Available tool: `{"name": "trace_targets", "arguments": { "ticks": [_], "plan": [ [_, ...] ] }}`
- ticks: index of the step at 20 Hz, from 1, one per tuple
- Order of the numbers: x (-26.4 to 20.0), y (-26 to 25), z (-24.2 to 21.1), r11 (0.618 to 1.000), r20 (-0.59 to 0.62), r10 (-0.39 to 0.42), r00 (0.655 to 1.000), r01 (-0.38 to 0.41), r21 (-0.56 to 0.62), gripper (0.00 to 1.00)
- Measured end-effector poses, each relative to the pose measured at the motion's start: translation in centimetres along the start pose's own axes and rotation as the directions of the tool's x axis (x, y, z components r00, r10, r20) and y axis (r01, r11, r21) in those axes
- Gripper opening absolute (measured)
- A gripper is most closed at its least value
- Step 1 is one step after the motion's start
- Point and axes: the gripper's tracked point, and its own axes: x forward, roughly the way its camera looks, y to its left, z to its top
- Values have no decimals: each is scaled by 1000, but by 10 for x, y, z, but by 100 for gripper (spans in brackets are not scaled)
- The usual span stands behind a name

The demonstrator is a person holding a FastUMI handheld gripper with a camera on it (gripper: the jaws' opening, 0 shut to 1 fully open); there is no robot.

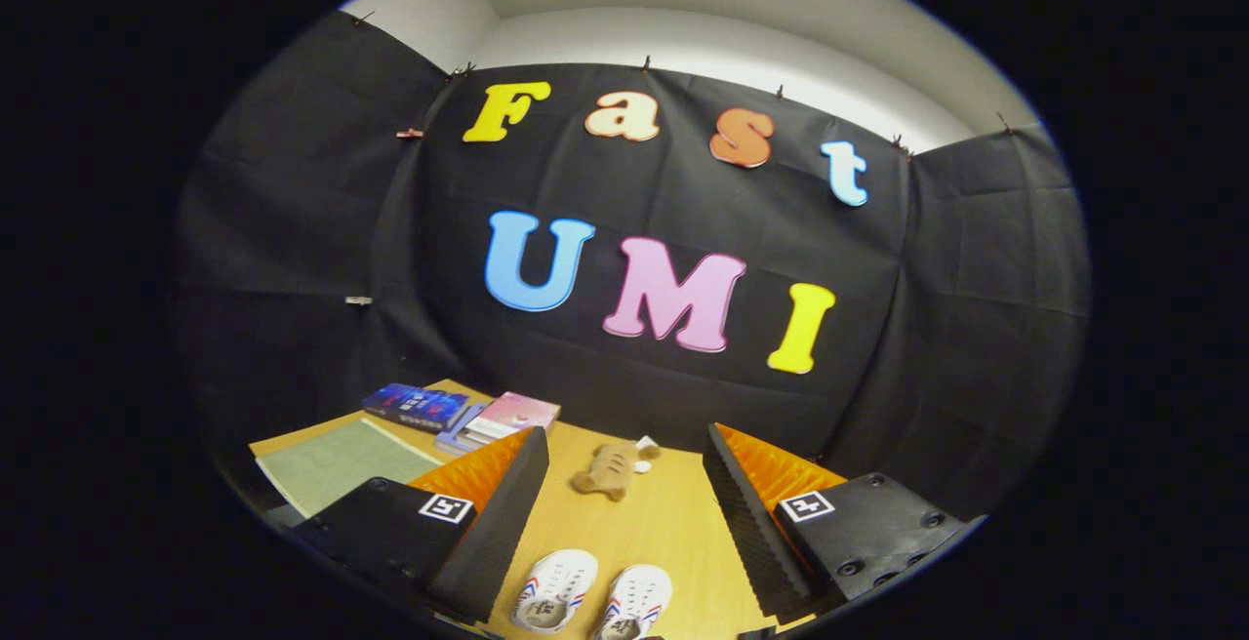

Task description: Open the storage box then place both shoes into the box .Put the left shoe in first, then the right shoe, with the right side of both shoes facing outward in a uniform manner.

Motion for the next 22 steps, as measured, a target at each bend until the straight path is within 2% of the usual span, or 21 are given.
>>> {"name": "trace_targets", "arguments": {
  "ticks": [2,4,7,9,11,14,16,20,22],
  "plan": [
    [7,27,-10,988,-26,119,993,-116,104,98],
    [14,53,-18,941,-44,250,967,-232,246,98],
    [25,91,-43,815,-79,433,898,-353,460,100],
    [31,111,-58,695,-76,538,839,-391,604,98],
    [43,126,-79,566,-86,621,779,-370,737,98],
    [45,149,-115,423,-113,713,692,-297,856,98],
    [43,169,-137,339,-114,777,620,-259,904,98],
    [42,198,-190,230,-136,866,481,-143,963,98],
    [45,212,-209,179,-130,894,429,-75,981,98]
  ]
}}
